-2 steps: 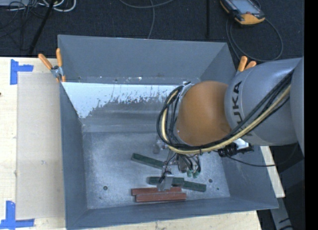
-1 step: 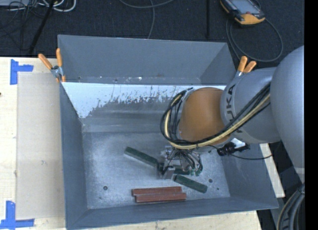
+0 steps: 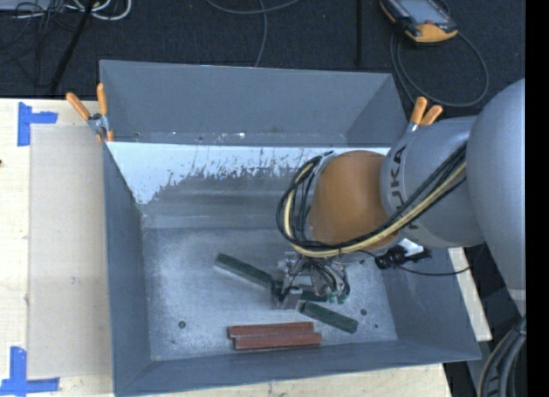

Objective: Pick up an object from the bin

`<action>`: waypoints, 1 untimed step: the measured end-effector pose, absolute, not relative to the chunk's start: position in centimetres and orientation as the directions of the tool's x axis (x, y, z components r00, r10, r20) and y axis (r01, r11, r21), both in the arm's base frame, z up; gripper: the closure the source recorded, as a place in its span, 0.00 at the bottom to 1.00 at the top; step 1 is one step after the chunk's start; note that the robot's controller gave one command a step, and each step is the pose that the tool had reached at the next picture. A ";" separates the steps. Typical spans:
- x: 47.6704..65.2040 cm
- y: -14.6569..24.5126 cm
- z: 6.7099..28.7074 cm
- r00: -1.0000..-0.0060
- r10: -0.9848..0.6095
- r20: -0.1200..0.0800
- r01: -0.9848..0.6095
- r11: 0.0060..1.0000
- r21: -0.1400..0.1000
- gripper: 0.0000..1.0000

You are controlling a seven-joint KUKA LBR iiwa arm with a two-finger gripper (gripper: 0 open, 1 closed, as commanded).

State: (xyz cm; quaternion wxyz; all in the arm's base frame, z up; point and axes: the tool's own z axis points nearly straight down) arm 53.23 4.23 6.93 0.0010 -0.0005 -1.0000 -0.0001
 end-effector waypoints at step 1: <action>53.5 3.7 8.9 -0.996 -0.090 0.008 -0.090 0.996 0.001 1.00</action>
Offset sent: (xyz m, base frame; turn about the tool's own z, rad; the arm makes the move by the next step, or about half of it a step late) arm 0.0285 0.0455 0.0588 -0.5058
